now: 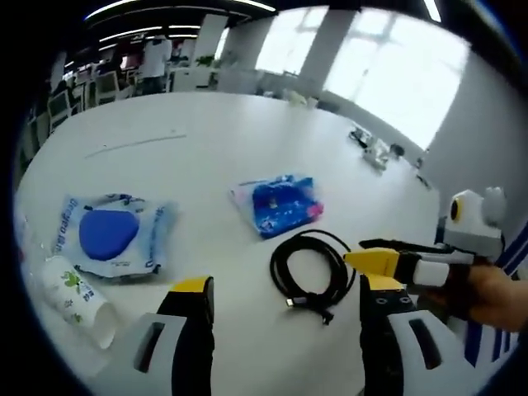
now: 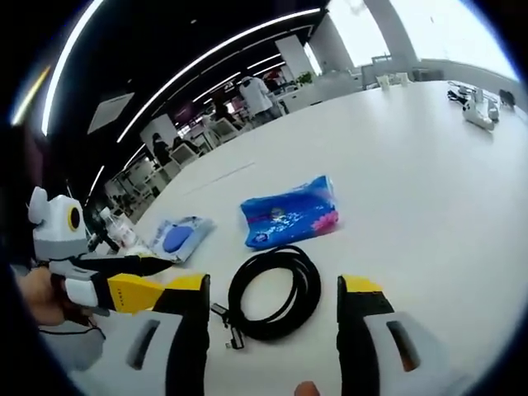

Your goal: Arrange the tabletop items into an orderly group along one side of the table until the central work area is clear of visible clutter.

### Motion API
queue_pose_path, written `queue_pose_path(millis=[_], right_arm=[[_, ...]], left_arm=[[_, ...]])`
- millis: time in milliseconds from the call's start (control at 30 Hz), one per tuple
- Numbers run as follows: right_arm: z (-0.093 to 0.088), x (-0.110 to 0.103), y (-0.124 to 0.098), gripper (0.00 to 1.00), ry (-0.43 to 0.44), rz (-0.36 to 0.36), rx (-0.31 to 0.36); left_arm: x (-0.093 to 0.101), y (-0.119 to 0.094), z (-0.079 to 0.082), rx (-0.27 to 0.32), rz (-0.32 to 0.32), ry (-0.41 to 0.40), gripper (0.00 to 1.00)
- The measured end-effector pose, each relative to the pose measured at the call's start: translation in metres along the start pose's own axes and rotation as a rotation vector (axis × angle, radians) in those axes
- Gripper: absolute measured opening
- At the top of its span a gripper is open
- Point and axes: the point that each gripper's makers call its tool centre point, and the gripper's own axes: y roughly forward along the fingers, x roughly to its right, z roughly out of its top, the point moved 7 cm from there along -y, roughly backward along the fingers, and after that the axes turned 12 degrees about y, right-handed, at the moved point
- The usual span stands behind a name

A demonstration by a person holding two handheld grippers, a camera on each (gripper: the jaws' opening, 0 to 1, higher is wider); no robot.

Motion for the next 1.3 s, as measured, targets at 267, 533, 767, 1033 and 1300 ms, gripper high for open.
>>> queue_pose_path(millis=[267,533,767,1033,1300], right_arm=[[-0.001,-0.015,-0.003,0.59,-0.025,0.009,-0.005],[-0.005,-0.035,0.001,0.58,-0.059,0.037,-0.019],[-0.008,-0.056,0.004,0.57,-0.094,0.066,-0.035],[-0.013,-0.075,0.008,0.57,-0.132,0.091,-0.059],[-0.024,-0.089,0.015,0.54,-0.171,0.117,-0.102]], left_arm=[[-0.016,-0.028,0.02,0.077,-0.015,-0.023,0.68],[-0.056,-0.054,0.03,0.124,0.057,-0.052,0.67],[-0.076,-0.066,0.028,0.134,0.082,-0.058,0.67],[-0.093,-0.077,0.028,0.149,0.108,-0.066,0.66],[-0.121,-0.091,0.024,0.16,0.166,-0.083,0.68]])
